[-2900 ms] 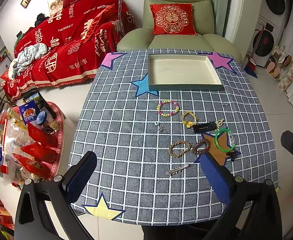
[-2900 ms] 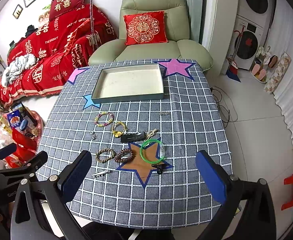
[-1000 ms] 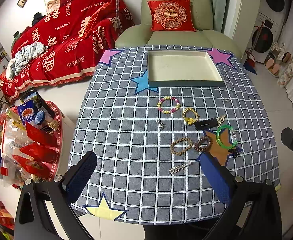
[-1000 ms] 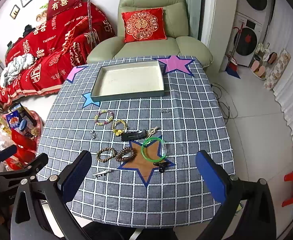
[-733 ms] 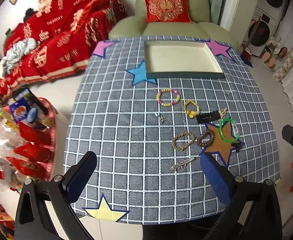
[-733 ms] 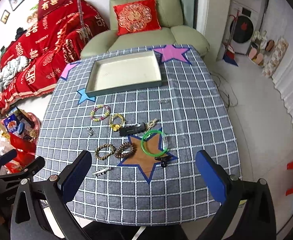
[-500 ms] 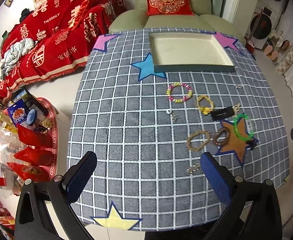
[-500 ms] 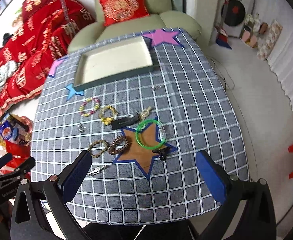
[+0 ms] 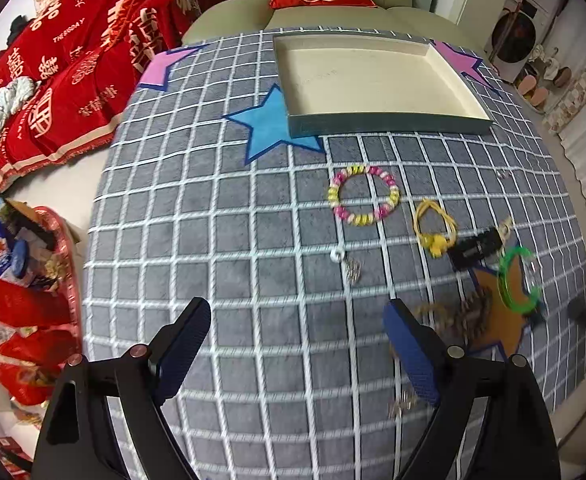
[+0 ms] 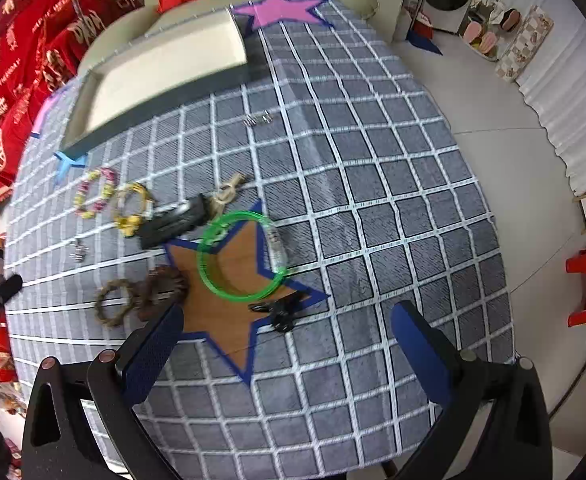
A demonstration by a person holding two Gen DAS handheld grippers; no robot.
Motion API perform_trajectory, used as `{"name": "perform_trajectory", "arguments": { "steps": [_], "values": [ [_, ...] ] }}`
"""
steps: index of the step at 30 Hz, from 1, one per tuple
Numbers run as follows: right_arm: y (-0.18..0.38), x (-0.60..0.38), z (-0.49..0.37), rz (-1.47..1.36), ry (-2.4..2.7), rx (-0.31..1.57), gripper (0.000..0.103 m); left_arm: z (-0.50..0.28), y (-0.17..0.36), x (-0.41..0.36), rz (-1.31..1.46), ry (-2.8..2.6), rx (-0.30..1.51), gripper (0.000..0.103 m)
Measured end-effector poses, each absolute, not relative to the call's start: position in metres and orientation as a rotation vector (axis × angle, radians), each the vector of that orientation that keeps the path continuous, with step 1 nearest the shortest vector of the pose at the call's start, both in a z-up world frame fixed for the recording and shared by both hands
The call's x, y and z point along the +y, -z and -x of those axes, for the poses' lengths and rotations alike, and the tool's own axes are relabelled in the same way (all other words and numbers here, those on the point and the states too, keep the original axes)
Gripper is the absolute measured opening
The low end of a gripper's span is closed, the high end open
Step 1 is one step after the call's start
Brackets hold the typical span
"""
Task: Organize jewelry
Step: 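Grasp the pink-yellow beaded bracelet with the left tool while the right tool grasps the green bangle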
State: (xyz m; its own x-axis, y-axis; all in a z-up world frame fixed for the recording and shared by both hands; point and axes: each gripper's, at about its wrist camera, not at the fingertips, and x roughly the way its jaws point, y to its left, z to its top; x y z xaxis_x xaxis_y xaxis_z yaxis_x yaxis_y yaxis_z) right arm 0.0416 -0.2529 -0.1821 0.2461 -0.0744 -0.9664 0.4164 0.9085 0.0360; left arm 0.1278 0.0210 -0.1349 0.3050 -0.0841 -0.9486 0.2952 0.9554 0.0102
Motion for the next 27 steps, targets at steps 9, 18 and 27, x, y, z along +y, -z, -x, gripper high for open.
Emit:
{"name": "perform_trajectory", "arguments": {
  "steps": [9,18,27],
  "values": [
    [0.232,-0.267,-0.070,-0.248,0.287,1.335,0.093,-0.179,0.179,-0.008,-0.207,0.263,1.248,0.082],
    [0.255,-0.268,-0.085,-0.185,0.233,1.359,0.078,-0.214,0.212,-0.032,-0.235,0.283,1.272,0.082],
    [0.262,-0.258,-0.086,-0.149,0.195,1.369,0.049,-0.219,0.210,-0.051,-0.261,0.373,1.246,0.050]
  ]
}}
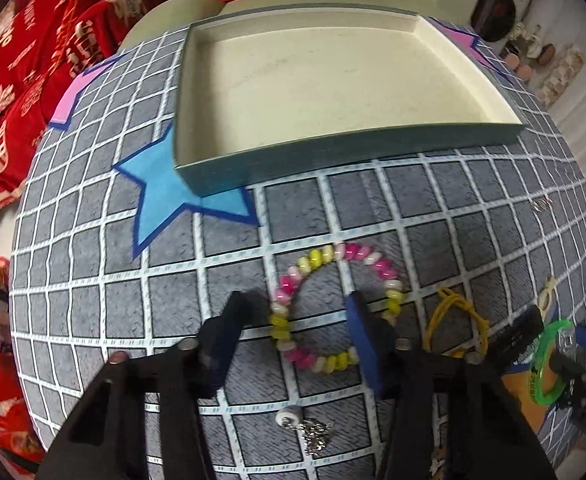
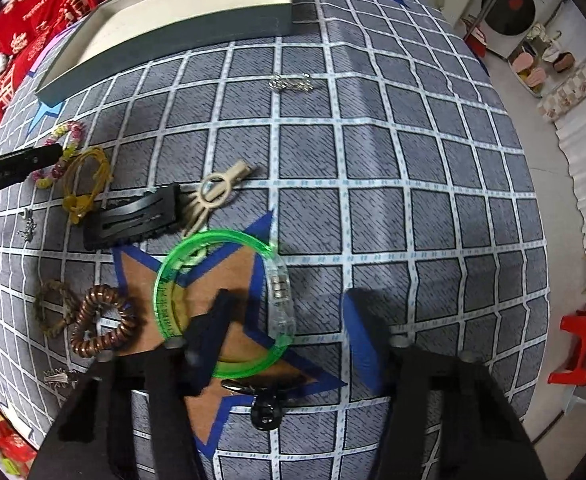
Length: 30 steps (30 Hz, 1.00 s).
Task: Organize jewelry
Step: 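Grasp the pink-yellow beaded bracelet with the left tool while the right tool grasps the green bangle, then open the left tool over the white tray while the right tool releases the bangle there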
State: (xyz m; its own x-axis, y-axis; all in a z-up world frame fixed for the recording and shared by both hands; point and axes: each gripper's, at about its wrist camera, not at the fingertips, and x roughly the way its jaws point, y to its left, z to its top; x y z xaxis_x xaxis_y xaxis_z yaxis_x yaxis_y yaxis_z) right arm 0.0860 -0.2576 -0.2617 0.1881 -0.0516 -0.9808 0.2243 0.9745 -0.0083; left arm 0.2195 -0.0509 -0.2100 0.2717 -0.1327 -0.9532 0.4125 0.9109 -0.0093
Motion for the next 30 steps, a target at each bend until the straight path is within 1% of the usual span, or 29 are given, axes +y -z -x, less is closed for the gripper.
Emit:
{"name": "perform_trajectory", "arguments": {
  "steps": [1,2,3,4,5,12,18,24,30],
  "values": [
    [0.261,-0.255,-0.091,-0.145,0.194,1.372,0.041,-0.217,0.208,-0.053,-0.267,0.386,1.239,0.037],
    [0.256,-0.251,-0.089,-0.146,0.192,1.376,0.034,-0.216,0.208,-0.056,-0.279,0.396,1.230,0.030],
    [0.254,-0.252,-0.092,-0.147,0.193,1.379,0.030,-0.214,0.207,-0.058,-0.286,0.401,1.226,0.018],
    [0.251,-0.253,-0.095,-0.152,0.193,1.380,0.018,-0.211,0.206,-0.061,-0.291,0.403,1.224,0.017],
    [0.247,-0.256,-0.097,-0.160,0.192,1.382,0.011,-0.211,0.206,-0.061,-0.289,0.404,1.226,0.017],
    [0.217,-0.272,-0.117,-0.240,0.166,1.339,0.011,-0.208,0.180,-0.049,-0.195,0.408,1.212,0.017],
    [0.171,-0.280,-0.151,-0.261,0.110,1.272,0.011,-0.210,0.145,-0.047,-0.145,0.422,1.164,0.017],
    [0.135,-0.289,-0.210,-0.265,0.044,1.184,0.011,-0.242,0.109,-0.053,-0.096,0.391,1.090,0.017],
    [0.137,-0.293,-0.258,-0.237,-0.005,1.130,0.011,-0.293,0.109,-0.067,-0.075,0.316,1.070,0.017]
  ]
}}
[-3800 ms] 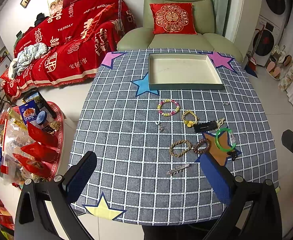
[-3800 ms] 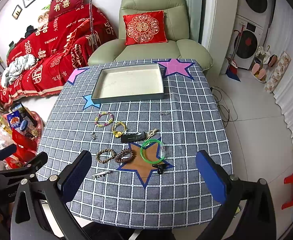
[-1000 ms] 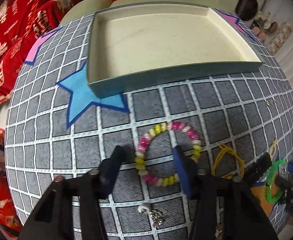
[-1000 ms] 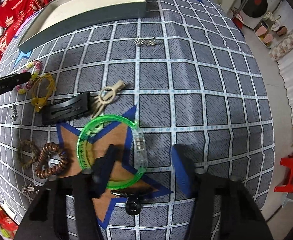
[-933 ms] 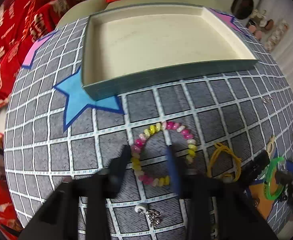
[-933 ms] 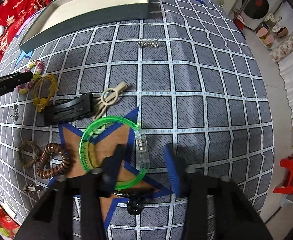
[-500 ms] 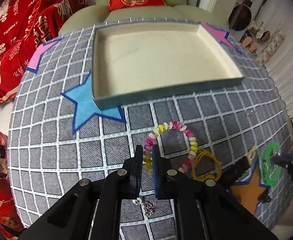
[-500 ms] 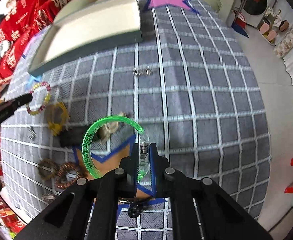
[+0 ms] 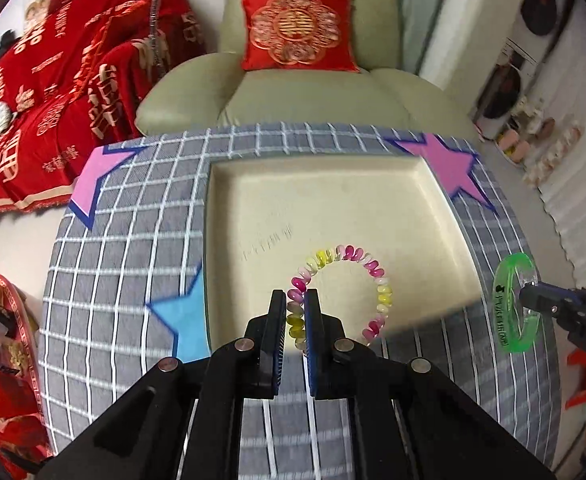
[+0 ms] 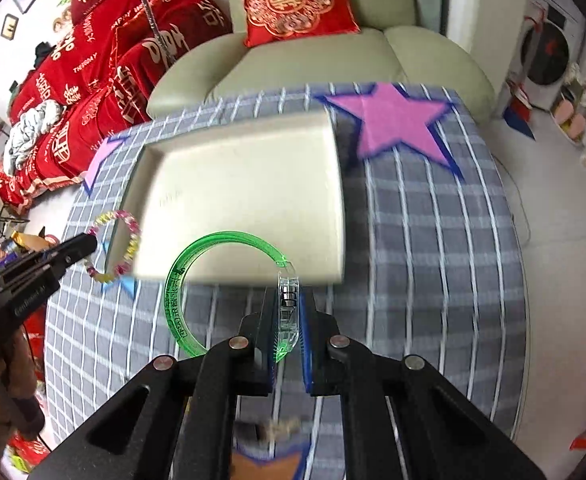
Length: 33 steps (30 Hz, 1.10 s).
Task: Organize jewelry
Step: 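Open the left tool over the white tray while the right tool releases the bangle there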
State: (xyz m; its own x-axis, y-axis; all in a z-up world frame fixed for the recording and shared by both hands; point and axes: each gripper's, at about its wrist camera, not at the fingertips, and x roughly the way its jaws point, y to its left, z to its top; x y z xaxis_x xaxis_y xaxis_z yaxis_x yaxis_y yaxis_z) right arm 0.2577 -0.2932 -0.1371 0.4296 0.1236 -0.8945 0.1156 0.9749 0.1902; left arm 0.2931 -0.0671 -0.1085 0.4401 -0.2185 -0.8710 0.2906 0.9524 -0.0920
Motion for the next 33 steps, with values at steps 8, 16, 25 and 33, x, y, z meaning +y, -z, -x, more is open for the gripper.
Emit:
{"name": "perform_trajectory", "arguments": {
  "steps": [8,16,25,33],
  "values": [
    [0.167,-0.285,-0.338,-0.233,-0.021,1.146,0.010,-0.353,0.146,-0.084,-0.032,0.203,1.132,0.017],
    [0.206,-0.286,-0.394,-0.201,-0.012,1.195,0.010,-0.385,0.183,-0.106,-0.118,0.163,1.157,0.017],
    [0.234,-0.285,-0.412,-0.153,0.023,1.236,0.012,-0.389,0.201,-0.119,-0.229,0.150,1.159,0.017],
    [0.220,-0.285,-0.412,-0.233,-0.017,1.225,0.044,-0.381,0.190,-0.117,-0.219,0.145,1.154,0.017]
  ]
}}
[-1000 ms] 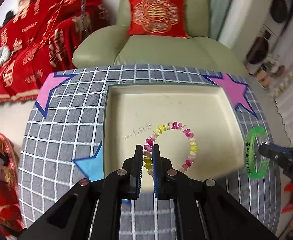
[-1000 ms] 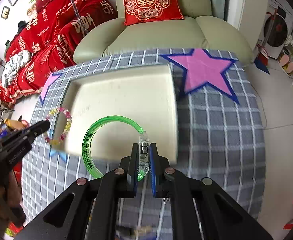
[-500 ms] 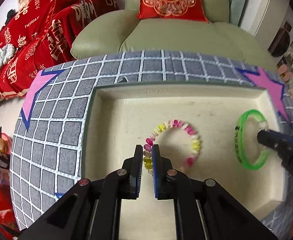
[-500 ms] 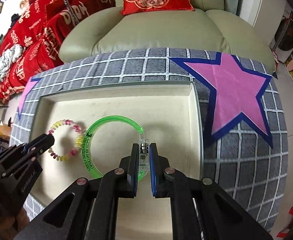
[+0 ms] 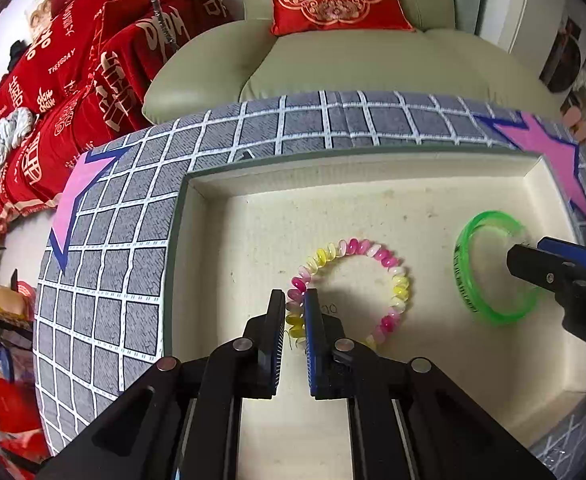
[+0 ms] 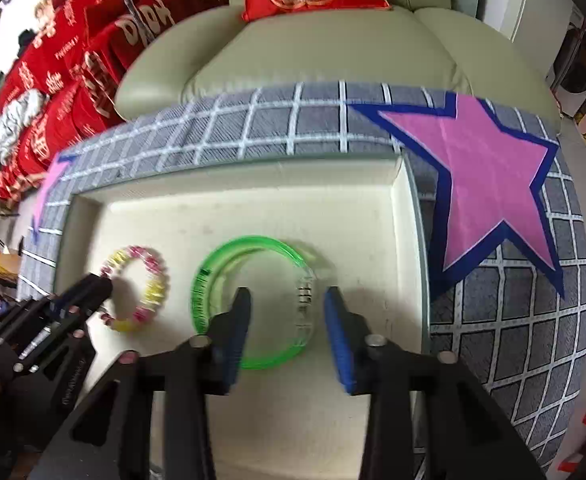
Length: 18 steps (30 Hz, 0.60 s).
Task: Organize jewelry
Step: 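Open the left tool over the white tray while the right tool releases the bangle there, then withdraw both tools from the tray back toward the remaining jewelry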
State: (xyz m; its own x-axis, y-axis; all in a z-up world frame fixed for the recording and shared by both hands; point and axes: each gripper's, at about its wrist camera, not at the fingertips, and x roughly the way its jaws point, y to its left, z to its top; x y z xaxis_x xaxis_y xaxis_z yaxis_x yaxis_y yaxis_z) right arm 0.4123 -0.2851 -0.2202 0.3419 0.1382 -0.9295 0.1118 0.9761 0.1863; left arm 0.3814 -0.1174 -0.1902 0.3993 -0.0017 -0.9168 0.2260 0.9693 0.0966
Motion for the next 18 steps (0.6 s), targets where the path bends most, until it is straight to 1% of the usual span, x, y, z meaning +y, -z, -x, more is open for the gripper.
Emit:
{"name": "perform_trajectory", "arguments": {
  "steps": [3,4,5,6,8,10,12,14,15,17,18],
  "values": [
    [0.206,-0.286,-0.409,-0.242,-0.023,1.191,0.045,-0.380,0.183,-0.115,-0.206,0.157,1.136,0.018],
    [0.201,-0.287,-0.407,-0.248,-0.020,1.179,0.046,-0.380,0.182,-0.115,-0.204,0.160,1.136,0.038],
    [0.196,-0.288,-0.404,-0.255,-0.017,1.171,0.047,-0.379,0.180,-0.115,-0.202,0.159,1.139,0.066],
    [0.192,-0.290,-0.402,-0.260,-0.015,1.163,0.047,-0.379,0.178,-0.114,-0.201,0.146,1.133,0.103],
    [0.184,-0.291,-0.397,-0.267,-0.013,1.149,0.047,-0.373,0.167,-0.111,-0.204,0.121,1.065,0.103],
    [0.178,-0.292,-0.392,-0.272,-0.016,1.144,0.048,-0.371,0.164,-0.111,-0.204,0.140,1.079,0.103],
    [0.172,-0.293,-0.387,-0.279,-0.014,1.139,0.053,-0.364,0.158,-0.110,-0.211,0.148,1.065,0.103],
    [0.165,-0.294,-0.380,-0.296,-0.014,1.131,0.064,-0.353,0.149,-0.108,-0.222,0.156,1.036,0.103],
    [0.162,-0.294,-0.375,-0.304,-0.016,1.125,0.068,-0.347,0.145,-0.106,-0.222,0.164,1.030,0.103],
    [0.155,-0.293,-0.363,-0.319,-0.019,1.111,0.082,-0.334,0.137,-0.099,-0.203,0.186,1.034,0.103],
    [0.152,-0.293,-0.358,-0.326,-0.022,1.104,0.083,-0.328,0.135,-0.097,-0.196,0.193,1.040,0.103]
  ]
}}
